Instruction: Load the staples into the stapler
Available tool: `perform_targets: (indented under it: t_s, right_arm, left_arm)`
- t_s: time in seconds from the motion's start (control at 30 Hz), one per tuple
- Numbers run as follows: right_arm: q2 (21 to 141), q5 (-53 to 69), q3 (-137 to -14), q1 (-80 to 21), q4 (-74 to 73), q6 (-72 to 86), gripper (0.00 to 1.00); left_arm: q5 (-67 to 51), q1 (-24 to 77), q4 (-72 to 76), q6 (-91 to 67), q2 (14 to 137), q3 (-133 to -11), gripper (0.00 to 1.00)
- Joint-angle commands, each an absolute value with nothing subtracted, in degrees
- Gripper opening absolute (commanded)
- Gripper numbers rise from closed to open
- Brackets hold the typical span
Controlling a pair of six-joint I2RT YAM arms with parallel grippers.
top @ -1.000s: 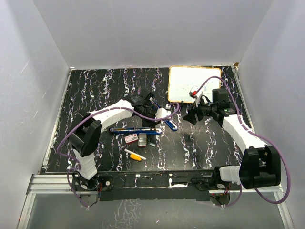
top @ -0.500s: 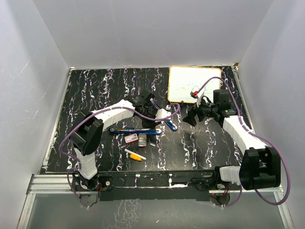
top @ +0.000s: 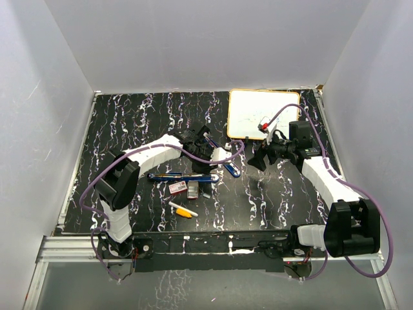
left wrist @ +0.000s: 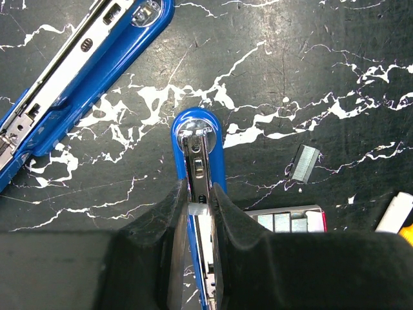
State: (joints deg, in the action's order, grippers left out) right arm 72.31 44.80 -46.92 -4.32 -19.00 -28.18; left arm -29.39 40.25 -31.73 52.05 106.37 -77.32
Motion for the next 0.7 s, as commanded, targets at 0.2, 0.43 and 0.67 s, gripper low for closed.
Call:
perform_targets:
  t_s: [0.2, 0.43, 0.67]
  right_arm:
    - [70.3, 45.5, -46.9, -3.4, -16.0, -27.5, 0.84]
    - [70.3, 45.5, -46.9, -3.3, -16.0, -27.5, 0.84]
    - [70.4, 45.5, -46.9, -3.3, -16.0, -27.5, 0.84]
  left_arm:
    - [-30.6, 40.9, -33.5, 54.5, 104.2, -79.2, 0.02]
    - [-29.8, 41.4, -33.1, 55.4, 104.0, -78.3, 0.02]
    - [-29.8, 41.7, -33.5, 56.2, 103.0, -78.2, 0.02]
